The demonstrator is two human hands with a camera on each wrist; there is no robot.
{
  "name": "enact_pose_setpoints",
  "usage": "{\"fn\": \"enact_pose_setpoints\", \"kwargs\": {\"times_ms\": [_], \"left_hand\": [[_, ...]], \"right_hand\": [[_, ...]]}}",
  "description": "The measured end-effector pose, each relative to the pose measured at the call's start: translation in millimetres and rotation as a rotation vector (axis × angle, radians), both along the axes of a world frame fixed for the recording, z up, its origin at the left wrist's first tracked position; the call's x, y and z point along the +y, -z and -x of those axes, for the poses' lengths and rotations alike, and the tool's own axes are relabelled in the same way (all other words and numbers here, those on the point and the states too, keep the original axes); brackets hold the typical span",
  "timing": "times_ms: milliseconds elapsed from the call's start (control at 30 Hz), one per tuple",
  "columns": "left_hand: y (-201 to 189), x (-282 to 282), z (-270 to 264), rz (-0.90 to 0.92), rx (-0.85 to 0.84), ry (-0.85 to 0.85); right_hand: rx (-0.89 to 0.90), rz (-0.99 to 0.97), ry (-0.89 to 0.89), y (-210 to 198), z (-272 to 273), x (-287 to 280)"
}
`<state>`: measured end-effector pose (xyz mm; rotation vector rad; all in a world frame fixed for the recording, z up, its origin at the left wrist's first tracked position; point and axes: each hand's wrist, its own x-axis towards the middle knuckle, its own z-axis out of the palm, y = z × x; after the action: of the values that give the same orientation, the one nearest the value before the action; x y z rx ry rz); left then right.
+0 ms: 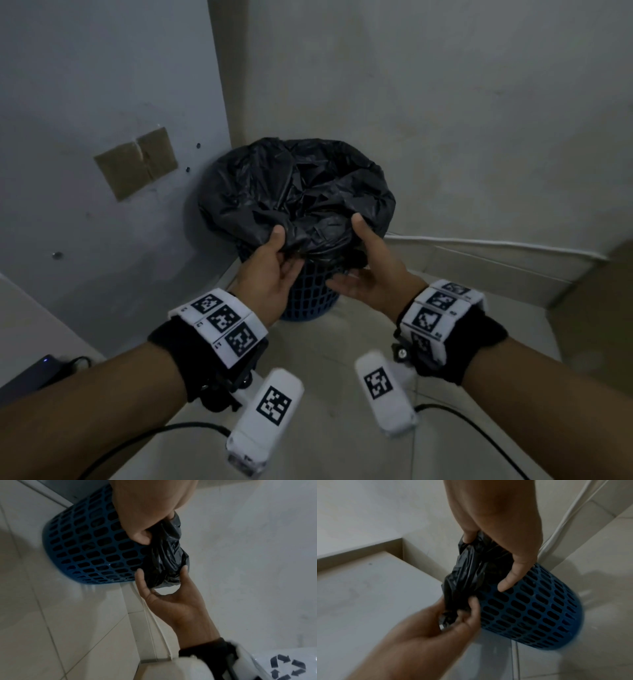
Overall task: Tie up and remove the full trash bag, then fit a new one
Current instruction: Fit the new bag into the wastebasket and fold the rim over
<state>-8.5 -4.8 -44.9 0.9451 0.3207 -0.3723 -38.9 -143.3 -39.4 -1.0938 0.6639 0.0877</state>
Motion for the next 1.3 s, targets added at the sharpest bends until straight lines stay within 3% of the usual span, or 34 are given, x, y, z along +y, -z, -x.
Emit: {"fn": "enact_pose_setpoints", "kwargs": {"times_ms": [167,633,800,900,967,1167,1300], "left_hand": [[0,3,-1,-0.071,0.009,0.047],[-18,19,-18,0.017,0.039,-0.038],[-20,23,-25,0.168,-0.002,-0.047],[-13,24,-17,0.242,-0.018,-0.153],[-8,22,-6,0.172,-0.003,-0.151],[-1,13,0,-0.134,-0.095,0.143],[3,6,0,-0.249,-0.204,0.055]], "right_hand": [[-0.062,-0.219,0.102,-21,-15,-6],[-0.117,-0.092,0.12,-10,-31,6],[-0.213,-0.151,0.088,-8,-33,9],[-0.22,-0.13,0.073,-3,-35,12],[-0.211,-0.092,0.113,1,-37,13],[-0.211,-0.073,0.195,4,-39,15],[-0.25,-0.08,0.196,7,-34,18]]}}
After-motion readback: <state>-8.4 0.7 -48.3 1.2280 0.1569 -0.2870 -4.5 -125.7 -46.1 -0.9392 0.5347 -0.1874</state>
